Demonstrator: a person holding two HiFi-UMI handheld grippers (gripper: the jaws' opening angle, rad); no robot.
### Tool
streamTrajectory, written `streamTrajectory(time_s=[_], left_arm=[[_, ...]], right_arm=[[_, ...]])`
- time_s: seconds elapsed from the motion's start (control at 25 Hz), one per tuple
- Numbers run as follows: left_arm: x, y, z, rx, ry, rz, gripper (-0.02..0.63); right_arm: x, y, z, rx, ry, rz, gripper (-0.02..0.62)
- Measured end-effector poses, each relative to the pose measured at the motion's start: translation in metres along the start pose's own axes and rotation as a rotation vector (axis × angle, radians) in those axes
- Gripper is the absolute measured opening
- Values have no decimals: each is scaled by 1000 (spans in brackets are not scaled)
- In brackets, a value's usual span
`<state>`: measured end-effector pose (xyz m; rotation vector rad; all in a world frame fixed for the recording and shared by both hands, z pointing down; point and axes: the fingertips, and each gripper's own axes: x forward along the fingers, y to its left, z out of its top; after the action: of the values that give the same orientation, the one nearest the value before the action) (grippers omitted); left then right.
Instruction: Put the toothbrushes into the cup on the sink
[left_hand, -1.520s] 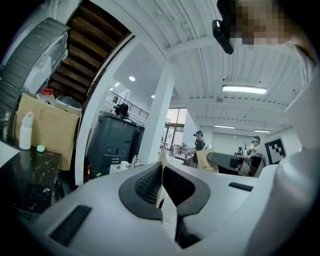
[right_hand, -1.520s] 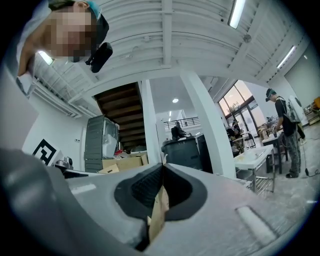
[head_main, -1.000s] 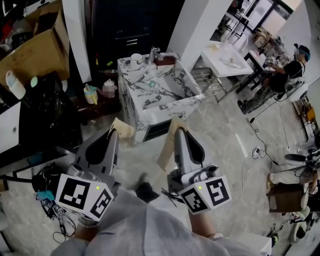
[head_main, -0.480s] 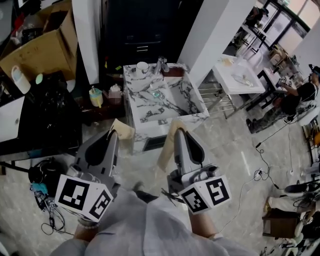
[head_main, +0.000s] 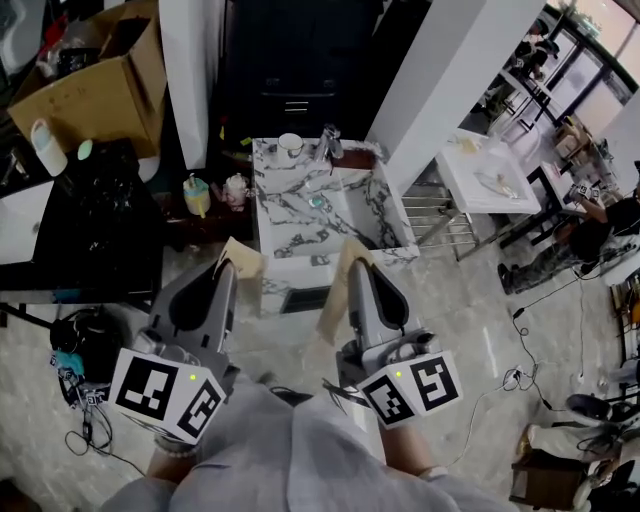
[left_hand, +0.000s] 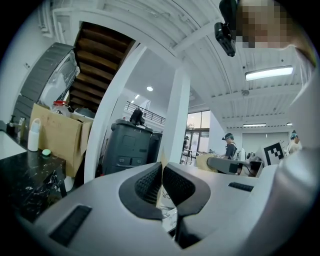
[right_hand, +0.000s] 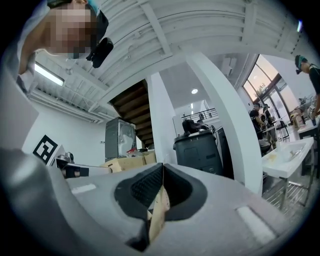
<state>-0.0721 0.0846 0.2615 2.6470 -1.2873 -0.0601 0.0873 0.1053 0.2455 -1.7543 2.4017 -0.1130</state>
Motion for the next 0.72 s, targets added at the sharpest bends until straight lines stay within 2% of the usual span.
streamTrajectory(time_s=[0.32, 0.72], left_arm=[[-1, 4, -4, 6, 14, 64, 6], [9, 7, -5, 22, 42, 61, 6]], right_arm=[[10, -8, -8, 27, 14, 37, 1], [15, -20, -10, 63, 2, 13, 2]])
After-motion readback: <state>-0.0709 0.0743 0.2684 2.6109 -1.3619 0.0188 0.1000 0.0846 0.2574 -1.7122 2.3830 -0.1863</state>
